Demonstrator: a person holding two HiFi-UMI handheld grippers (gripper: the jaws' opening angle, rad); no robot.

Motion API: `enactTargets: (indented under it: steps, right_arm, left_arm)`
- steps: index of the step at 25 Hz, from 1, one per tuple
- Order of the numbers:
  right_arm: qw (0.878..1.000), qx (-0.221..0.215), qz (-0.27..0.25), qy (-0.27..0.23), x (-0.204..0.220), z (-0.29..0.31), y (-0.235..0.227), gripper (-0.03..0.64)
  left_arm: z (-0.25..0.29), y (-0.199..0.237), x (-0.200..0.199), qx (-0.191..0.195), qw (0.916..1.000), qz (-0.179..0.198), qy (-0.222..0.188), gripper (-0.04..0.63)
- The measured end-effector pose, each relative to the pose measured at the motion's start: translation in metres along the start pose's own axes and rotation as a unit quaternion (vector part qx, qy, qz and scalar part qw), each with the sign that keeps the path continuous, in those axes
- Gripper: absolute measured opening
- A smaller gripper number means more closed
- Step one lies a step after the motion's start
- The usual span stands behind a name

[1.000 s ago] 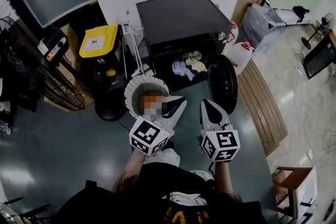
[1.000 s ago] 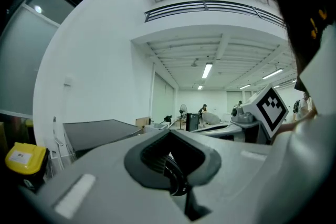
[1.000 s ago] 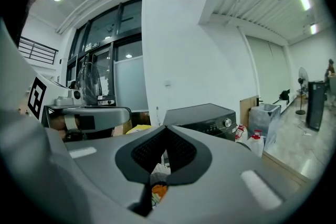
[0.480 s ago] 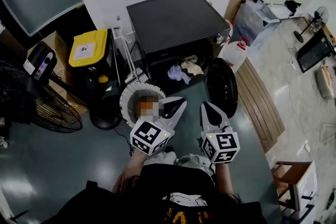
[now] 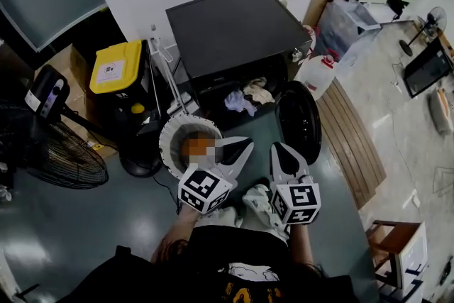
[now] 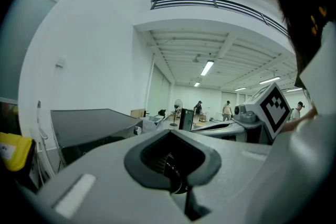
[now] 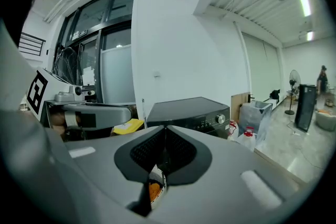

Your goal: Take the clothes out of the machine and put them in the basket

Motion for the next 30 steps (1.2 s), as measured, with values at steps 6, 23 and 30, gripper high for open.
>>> enactTargets:
  steps: [6, 23, 30]
  right_arm:
    - [1.000, -0.013, 0.009, 0.011, 0.008, 0.028, -0.039, 0.035]
    - [0.995, -0.078, 0.028, 0.053, 0.054, 0.134, -0.173, 0.046]
    - [0.990, -0.108, 0.042, 0.079, 0.098, 0.185, -0.176, 0.064]
  left_arm:
    - [0.037, 0.015, 0.010, -0.025, 0.9996, -0.007, 0.014, 0.000]
    - [0.154, 0.042, 0.047, -0.120, 0.9891, -0.007, 0.085, 0.000]
    - [0.164, 0.073, 0.071, -0.145, 0.9833, 0.001, 0.111, 0.000]
Point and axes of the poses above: the fingertips, and each gripper's own axes: z forward along the fingers, y to its left, x out of its underside, the point moved 9 cm from there along -z, backward along the fingers, and after that the axes turned 9 degrees about -y, right-handed, at the moved point
